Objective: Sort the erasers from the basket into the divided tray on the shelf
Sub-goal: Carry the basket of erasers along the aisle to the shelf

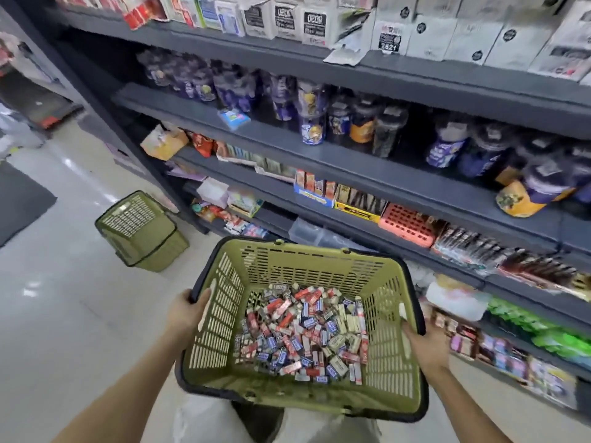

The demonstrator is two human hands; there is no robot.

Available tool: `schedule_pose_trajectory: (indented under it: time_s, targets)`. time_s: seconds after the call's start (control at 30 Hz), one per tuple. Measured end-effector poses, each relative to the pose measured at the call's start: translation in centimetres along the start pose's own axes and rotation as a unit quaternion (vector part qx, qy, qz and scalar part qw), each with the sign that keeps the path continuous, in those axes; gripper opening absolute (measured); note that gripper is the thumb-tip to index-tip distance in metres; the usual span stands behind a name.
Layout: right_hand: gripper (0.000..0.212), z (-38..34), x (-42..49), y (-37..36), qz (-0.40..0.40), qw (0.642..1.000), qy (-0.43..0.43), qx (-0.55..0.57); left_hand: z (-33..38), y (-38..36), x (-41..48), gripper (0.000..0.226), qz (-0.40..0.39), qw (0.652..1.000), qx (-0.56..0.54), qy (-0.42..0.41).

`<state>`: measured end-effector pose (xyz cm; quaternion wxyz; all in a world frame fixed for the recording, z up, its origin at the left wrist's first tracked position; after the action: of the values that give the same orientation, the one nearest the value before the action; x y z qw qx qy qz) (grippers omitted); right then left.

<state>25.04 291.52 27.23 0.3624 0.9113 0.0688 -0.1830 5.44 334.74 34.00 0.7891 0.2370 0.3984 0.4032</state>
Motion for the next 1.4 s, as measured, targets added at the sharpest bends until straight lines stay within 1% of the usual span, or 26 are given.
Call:
schedule_pose_trajectory:
  time_s: [0.1, 0.2, 0.33, 0.43, 0.5, 0.57, 0.67, 0.83, 0.93, 1.0, 1.07, 1.13, 1.27, 1.4]
  targets:
    - [0.014, -0.6, -2.2, -2.4, 0.041, 0.998, -0.027, 0.037, 0.7, 0.2, 4.7, 0.027, -0.043, 0.999, 0.018, -0.029]
    - [0.006, -1.2, -4.6, -4.8, 0.073, 0.993, -0.079, 0.053, 1.5, 0.6, 8.8, 0.032, -0.071, 0.992, 0.057, -0.09]
    - [0.009, -1.6, -6.9, -7.1, 0.106, 0.986, -0.117, 0.051, 2.6, 0.5, 12.3, 0.035, -0.138, 0.979, 0.081, -0.125]
    - [0.007, -1.5, -7.7, -8.6, 0.126, 0.983, -0.124, 0.045, 3.5, -0.2, 13.5, 0.034, -0.161, 0.972, 0.087, -0.149]
    - [0.007, -1.0, -7.4, -9.2, 0.136, 0.98, -0.134, 0.05, 4.0, -1.0, 14.1, 0.03, -0.16, 0.966, 0.104, -0.172]
    - [0.007, -0.3, -7.0, -9.7, 0.137, 0.979, -0.143, 0.051, 4.1, -1.9, 14.4, 0.027, -0.158, 0.965, 0.112, -0.178]
    - [0.009, 1.0, -5.5, -10.1, 0.129, 0.98, -0.146, 0.043, 3.8, -4.1, 15.1, 0.026, -0.158, 0.969, 0.107, -0.155]
    - [0.011, 4.0, -1.9, -10.7, 0.097, 0.983, -0.149, 0.042, 1.3, -7.9, 16.7, 0.029, -0.111, 0.987, 0.074, -0.092]
    - [0.01, 5.7, 0.1, -11.7, 0.093, 0.984, -0.149, 0.041, -0.2, -10.2, 18.2, 0.029, -0.082, 0.99, 0.075, -0.084]
    - [0.011, 6.9, 1.1, -12.7, 0.097, 0.982, -0.157, 0.038, -1.0, -11.8, 19.4, 0.03, -0.088, 0.989, 0.086, -0.084]
    - [0.013, 8.1, 1.8, -14.2, 0.101, 0.98, -0.169, 0.037, -1.6, -13.4, 20.7, 0.029, -0.11, 0.984, 0.1, -0.096]
    - [0.016, 9.4, 2.3, -15.8, 0.11, 0.976, -0.181, 0.044, -1.5, -14.9, 22.4, 0.027, -0.132, 0.974, 0.132, -0.129]
    - [0.03, 11.6, 3.7, -18.6, 0.125, 0.972, -0.191, 0.053, -1.1, -17.6, 25.6, 0.03, -0.146, 0.947, 0.201, -0.203]
    - [0.027, 13.6, 5.1, -21.6, 0.13, 0.973, -0.188, 0.038, -3.7, -20.0, 28.4, 0.035, -0.169, 0.932, 0.242, -0.212]
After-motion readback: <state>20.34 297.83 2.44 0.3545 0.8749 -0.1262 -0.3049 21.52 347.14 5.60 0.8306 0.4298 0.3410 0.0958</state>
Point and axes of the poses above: each hand's wrist, its own x-axis towards the middle knuckle, its own y-axis out of the back of the hand, z = x × y, the point moved 4 cm from there along x, towards the middle knuckle, and after that the axes turned 3 degrees about y, right-handed, at the moved point
